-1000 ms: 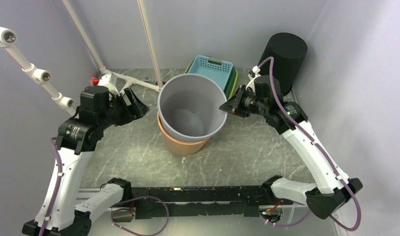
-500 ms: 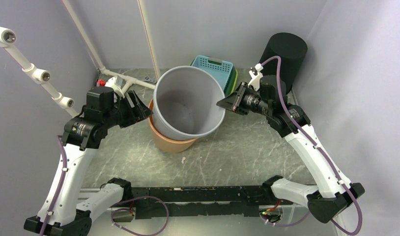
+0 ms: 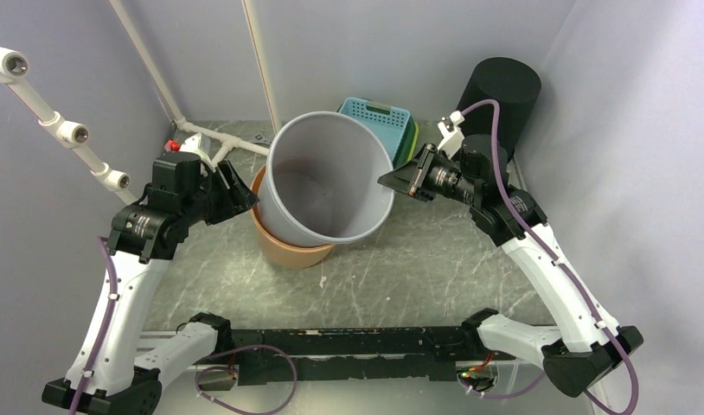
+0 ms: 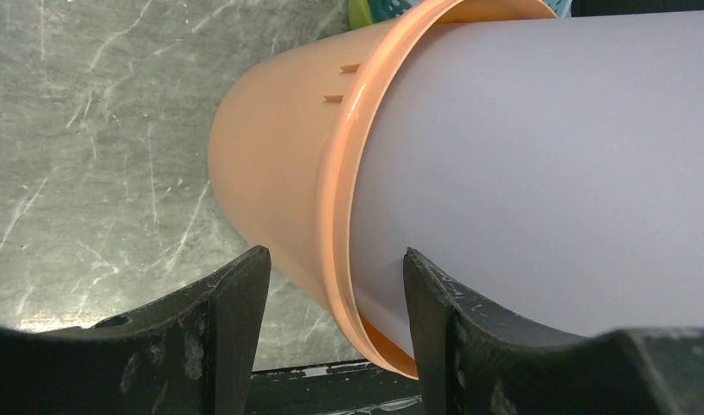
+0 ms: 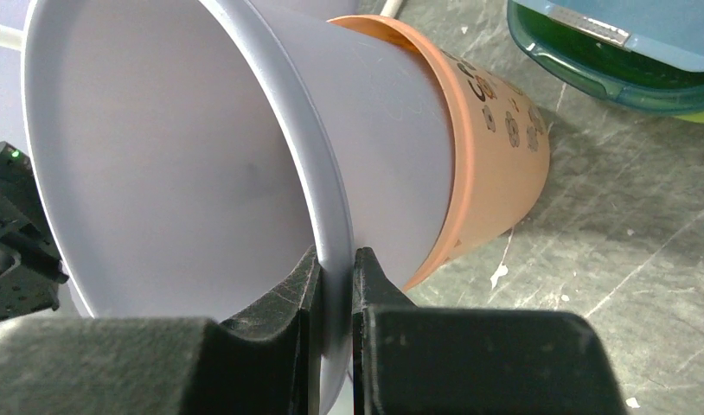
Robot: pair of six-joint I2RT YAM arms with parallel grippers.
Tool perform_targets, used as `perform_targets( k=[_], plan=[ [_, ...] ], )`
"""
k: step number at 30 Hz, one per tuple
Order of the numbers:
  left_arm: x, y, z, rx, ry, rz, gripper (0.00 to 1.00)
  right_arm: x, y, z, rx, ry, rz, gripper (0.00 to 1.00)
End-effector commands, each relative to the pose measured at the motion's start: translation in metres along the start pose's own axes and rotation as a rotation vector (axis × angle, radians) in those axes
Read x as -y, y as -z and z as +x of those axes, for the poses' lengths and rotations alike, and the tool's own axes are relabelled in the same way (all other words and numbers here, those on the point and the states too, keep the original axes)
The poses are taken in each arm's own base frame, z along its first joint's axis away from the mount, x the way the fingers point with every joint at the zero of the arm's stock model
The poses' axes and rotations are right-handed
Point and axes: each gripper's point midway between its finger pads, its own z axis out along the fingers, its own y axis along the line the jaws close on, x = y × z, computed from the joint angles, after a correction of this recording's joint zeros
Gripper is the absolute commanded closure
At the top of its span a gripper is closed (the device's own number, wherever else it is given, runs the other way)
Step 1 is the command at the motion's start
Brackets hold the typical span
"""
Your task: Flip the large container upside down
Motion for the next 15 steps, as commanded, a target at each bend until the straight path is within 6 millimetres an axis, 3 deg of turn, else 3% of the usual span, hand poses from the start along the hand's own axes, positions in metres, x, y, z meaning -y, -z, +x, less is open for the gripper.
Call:
perform_targets(
  k=[1,15],
  plan=[
    [0.0,0.006,-0.009,0.033,-0.019,-0.014,0.38,-0.068,0.027,-0.025,0.099,0.054,-0.253,1.0],
    [-0.014,0.011,-0.015,0.064,-0.026,-0.091,0.42,-0.087,0.055,-0.033,0.161,0.113,-0.289,1.0]
  ],
)
